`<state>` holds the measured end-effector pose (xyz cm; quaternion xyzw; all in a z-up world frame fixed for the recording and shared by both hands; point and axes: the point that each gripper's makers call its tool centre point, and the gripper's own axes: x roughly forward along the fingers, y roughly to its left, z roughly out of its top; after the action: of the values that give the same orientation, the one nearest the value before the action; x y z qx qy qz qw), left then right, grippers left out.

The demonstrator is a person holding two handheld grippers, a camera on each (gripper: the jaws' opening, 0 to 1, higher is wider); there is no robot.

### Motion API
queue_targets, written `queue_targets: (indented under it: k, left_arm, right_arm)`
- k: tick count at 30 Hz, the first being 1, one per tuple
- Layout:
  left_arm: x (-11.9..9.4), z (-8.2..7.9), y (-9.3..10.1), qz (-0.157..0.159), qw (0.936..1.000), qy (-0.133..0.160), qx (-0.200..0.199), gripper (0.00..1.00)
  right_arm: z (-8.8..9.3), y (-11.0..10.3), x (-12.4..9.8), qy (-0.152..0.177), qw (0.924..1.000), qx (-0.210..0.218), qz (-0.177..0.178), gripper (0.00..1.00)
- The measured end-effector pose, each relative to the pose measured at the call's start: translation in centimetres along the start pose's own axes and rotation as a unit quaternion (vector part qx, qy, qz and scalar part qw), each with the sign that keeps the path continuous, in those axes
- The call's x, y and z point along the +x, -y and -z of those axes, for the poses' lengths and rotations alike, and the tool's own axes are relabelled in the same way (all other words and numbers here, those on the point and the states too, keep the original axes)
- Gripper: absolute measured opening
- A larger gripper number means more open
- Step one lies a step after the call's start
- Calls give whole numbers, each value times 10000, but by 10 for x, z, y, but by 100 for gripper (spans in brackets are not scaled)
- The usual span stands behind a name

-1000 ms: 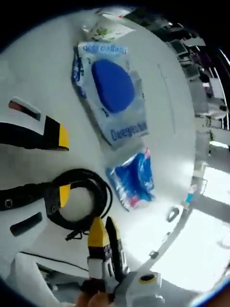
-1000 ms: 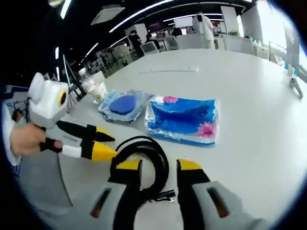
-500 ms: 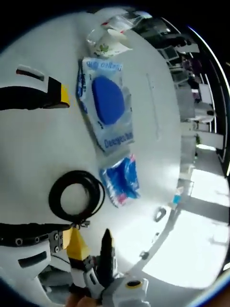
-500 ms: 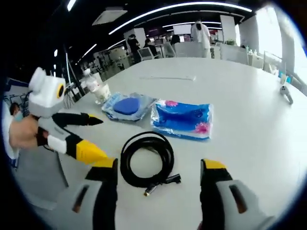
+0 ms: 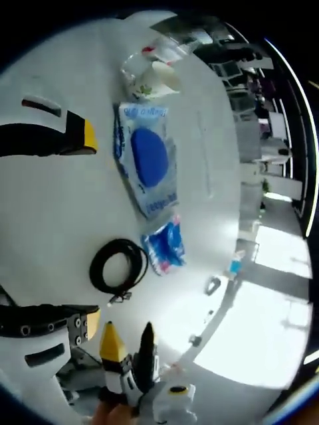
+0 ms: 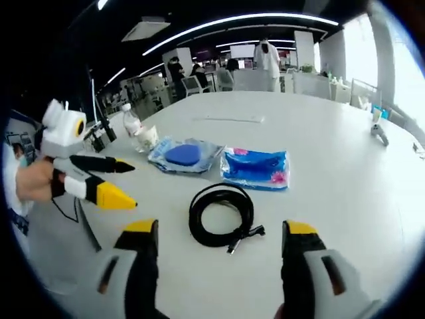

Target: Arrange the tabletop items into an orderly group along one side of the table until the central work area is clear of visible clutter.

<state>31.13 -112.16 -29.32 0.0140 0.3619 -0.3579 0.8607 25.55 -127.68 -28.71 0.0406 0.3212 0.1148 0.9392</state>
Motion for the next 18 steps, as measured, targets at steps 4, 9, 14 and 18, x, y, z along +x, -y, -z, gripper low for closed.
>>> queue_targets:
  k: [4,9,14,18]
  left_arm:
    - [-23,7,-10,-17,10000,87,7,89]
    - [-53,19,-31,-69,9998,192,42,90]
    - [-82,33,-52,-115,9996,213,113,90]
    - [-103,41,-69,-142,9995,239,172,90]
  right_arm:
    - [5,-8,-12,-13,9998,-24,171,74]
    - [9,-24,-29,25,9995,-96,288,75]
    - [13,-37,-46,125,9990,44,428,76]
    - [22,-48,-59,83,9982,50,589,75]
